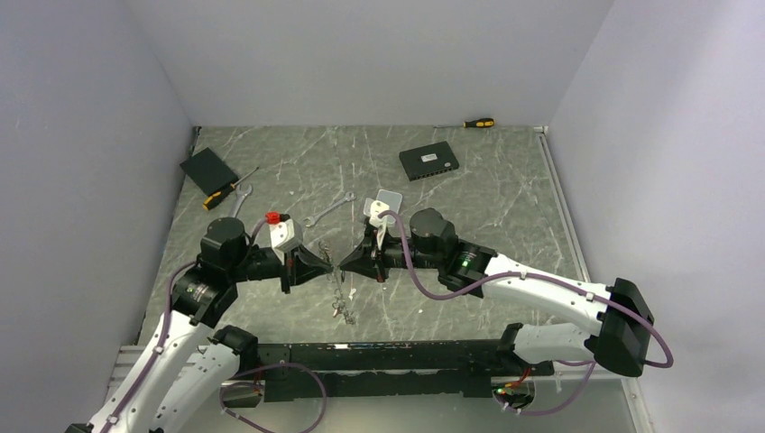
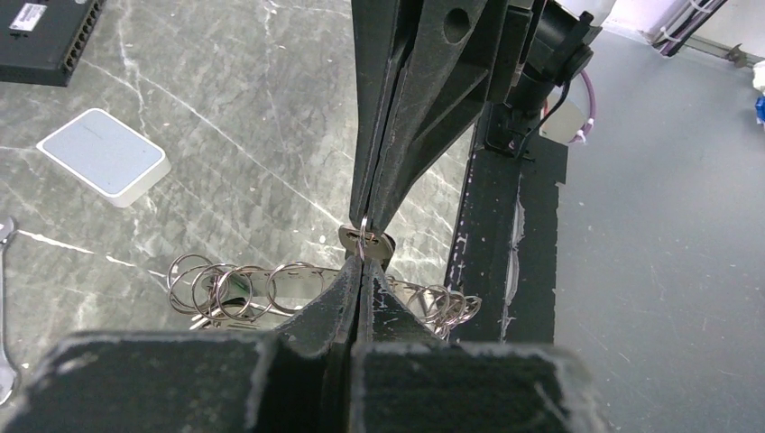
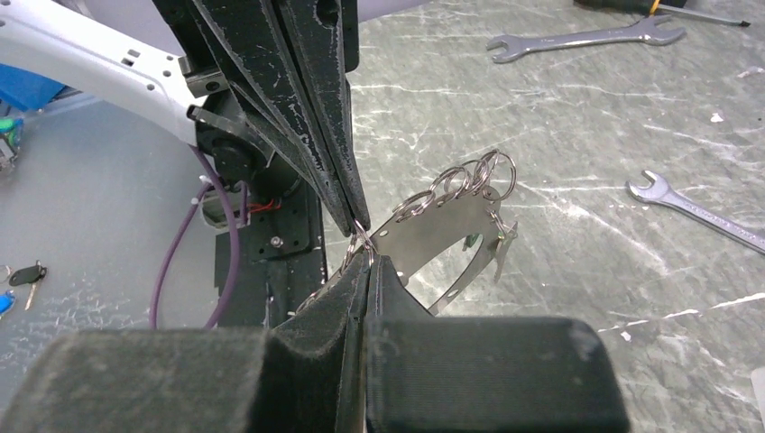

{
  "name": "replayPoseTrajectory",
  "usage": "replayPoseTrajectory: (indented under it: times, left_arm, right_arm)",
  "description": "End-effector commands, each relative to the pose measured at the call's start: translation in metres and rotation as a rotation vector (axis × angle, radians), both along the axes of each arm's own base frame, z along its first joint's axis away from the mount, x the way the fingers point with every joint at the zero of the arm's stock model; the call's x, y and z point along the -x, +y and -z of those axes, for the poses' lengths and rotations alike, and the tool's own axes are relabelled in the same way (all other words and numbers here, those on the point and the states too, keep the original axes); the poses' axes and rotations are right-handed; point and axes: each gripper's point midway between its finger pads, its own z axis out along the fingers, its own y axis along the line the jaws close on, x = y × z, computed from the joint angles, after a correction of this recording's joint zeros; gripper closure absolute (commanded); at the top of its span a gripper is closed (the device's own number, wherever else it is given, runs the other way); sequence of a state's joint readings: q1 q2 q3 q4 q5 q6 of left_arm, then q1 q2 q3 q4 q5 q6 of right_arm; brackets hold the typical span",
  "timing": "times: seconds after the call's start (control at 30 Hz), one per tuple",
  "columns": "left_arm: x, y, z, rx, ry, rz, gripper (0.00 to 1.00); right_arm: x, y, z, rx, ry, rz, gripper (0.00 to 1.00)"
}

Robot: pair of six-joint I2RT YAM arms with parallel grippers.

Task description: Put the keys on the keyring

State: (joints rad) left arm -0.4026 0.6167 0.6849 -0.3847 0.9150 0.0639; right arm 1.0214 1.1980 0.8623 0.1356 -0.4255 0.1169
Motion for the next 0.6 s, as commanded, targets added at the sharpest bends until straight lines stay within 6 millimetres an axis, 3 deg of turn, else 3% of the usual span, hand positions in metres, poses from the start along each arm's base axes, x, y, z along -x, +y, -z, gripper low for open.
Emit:
replayPoseTrajectory:
  times: [0.0,0.37,0.57]
  left_arm:
    - [0.001,0.003,-0.038,0.047,-0.158,-0.011,1.00]
    - [0.003,0.007,-0.046,0.068,-0.218,-0.041,1.00]
    - [0.002,0.008,-0.047,0.068,-0.225,-0.048,1.00]
  right_arm:
    - [-0.002,0.002,-0.001,-0.028,0.002,-0.002,1.00]
    - [0.005,0.011,-0.001,-0.066,0.050,-0.050,1.00]
    - [0.008,0.012,-0.002,-0.052,0.059,-0.069,0.79]
